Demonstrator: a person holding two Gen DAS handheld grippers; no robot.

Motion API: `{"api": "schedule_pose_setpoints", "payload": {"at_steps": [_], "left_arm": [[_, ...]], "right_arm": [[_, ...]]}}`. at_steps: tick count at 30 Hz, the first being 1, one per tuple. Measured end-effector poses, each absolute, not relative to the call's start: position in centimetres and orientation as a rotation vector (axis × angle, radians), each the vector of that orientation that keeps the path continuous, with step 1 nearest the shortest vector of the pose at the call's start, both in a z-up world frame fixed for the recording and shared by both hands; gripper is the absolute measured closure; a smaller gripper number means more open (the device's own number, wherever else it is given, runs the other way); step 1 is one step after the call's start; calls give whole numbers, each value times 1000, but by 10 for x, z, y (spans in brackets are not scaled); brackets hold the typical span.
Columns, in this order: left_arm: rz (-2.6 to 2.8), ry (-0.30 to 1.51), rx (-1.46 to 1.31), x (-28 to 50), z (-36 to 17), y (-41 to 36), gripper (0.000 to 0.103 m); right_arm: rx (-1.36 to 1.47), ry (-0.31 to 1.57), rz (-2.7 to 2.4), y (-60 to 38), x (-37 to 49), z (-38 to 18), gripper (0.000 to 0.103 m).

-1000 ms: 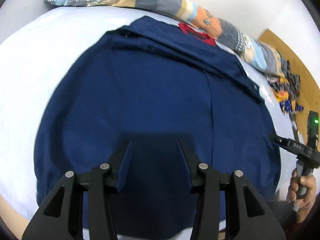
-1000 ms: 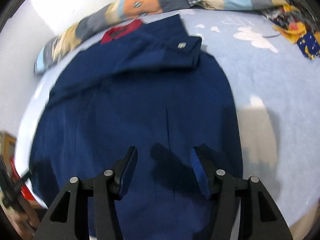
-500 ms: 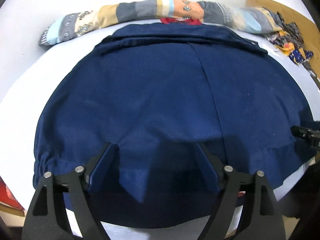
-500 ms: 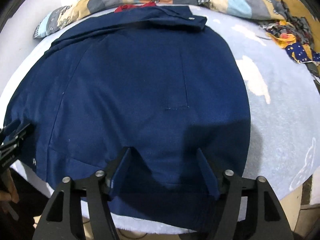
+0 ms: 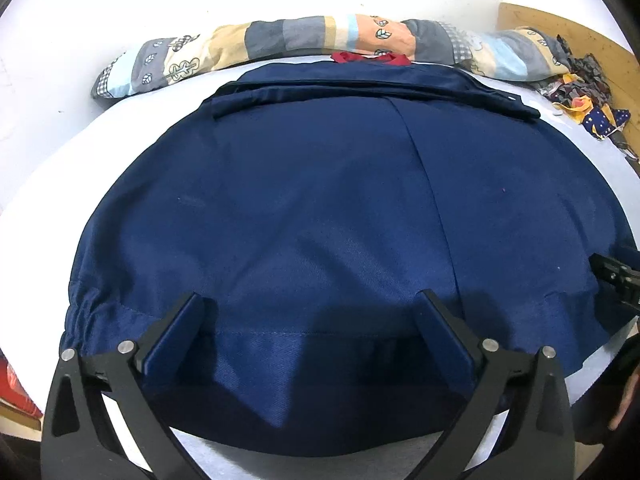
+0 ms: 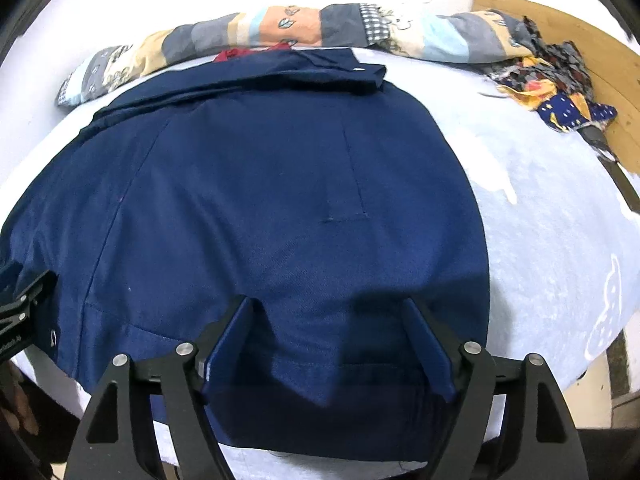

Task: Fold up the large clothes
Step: 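Grasp the jacket hem with both grippers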

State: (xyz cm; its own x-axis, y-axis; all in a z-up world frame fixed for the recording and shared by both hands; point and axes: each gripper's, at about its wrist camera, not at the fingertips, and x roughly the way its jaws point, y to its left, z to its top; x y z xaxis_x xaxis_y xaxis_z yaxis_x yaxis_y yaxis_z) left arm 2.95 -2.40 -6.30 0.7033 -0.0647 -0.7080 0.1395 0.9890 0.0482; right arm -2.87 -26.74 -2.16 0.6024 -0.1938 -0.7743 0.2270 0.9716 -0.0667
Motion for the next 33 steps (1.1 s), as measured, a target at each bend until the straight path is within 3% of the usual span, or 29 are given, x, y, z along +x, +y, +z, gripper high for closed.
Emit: {"api": "schedule_pose_setpoints", "payload": {"at_steps": [4,19,33], "left_arm": [[-114,774,105,28,-64,-24,0],[-148,784,113,25,-61,-22,0],[-53,761,-1,22,-43,26,0]], "right_arm": [[40,908,-223,-264,-27,-26,1],[-7,934,-202,-258,-28,-27,1],[-139,972,-212,-241,-42,-19,2]]}}
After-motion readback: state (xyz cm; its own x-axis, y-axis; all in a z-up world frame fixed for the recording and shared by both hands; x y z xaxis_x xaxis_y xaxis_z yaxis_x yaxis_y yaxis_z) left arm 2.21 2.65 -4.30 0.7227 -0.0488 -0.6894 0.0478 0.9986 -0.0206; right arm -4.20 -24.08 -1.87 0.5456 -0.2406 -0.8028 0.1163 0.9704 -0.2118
